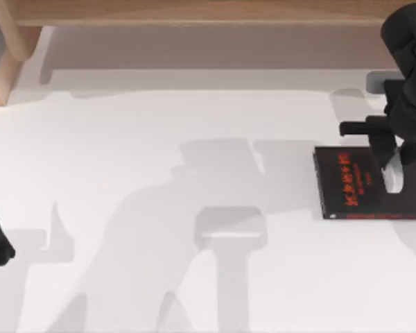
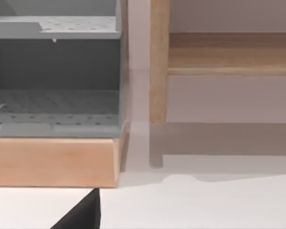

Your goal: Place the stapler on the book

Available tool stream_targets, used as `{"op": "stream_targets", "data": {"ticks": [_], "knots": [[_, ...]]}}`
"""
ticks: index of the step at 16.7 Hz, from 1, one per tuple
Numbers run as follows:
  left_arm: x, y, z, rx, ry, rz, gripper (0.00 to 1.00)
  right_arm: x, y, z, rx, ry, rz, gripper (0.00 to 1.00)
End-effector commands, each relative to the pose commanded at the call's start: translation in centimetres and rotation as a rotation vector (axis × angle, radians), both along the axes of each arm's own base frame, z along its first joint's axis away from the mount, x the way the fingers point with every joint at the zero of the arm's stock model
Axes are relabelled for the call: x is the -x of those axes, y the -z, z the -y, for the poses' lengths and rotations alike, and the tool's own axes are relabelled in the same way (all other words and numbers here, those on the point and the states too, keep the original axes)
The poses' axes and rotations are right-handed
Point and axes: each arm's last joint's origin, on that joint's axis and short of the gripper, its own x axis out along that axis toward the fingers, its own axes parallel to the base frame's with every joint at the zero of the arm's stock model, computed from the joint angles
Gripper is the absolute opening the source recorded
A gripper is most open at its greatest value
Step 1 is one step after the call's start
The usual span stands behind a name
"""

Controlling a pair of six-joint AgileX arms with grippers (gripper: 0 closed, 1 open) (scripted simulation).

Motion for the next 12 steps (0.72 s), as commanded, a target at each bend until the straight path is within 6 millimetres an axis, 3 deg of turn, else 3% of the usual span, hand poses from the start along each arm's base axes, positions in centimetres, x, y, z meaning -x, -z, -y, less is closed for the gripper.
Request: {"op": "stream_targets", "data": {"ticks": [11, 12], "knots": [[0.00, 0.00, 0.00, 0.000, 0.000, 0.000, 1.00, 0.00, 0.00, 0.00, 0.000, 0.000, 0.000, 0.98], [0.00, 0.00, 0.00, 0.000, 0.000, 0.000, 1.00, 0.00, 0.00, 0.00, 0.000, 0.000, 0.000, 1.00]]}}
